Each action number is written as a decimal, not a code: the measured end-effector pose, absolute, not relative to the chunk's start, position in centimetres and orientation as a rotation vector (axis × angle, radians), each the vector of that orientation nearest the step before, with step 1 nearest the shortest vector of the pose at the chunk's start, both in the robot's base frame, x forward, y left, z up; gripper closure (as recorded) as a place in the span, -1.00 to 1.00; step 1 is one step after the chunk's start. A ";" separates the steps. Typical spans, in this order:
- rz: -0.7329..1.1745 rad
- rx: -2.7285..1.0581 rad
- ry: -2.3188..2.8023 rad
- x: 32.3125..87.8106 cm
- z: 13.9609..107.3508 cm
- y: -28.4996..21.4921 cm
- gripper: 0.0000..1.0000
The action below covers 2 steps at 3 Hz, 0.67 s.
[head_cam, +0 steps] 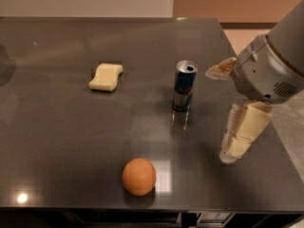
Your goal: Move orange near sponge
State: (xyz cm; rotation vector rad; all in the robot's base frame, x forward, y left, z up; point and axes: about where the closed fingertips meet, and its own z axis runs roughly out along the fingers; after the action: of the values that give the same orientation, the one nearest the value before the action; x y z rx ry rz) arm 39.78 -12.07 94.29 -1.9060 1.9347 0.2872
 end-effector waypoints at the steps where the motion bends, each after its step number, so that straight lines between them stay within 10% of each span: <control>1: 0.395 -1.970 1.836 37.9 93.0 -9.0 -1.00; 2: 0.427 -2.036 1.777 36.5 91.3 -6.2 -1.00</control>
Offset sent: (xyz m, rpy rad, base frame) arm -0.0493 0.0914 -0.0583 0.0591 0.0642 0.2461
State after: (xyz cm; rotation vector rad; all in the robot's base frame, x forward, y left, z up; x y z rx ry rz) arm 36.46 -6.18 91.27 -2.0359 1.7767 0.4274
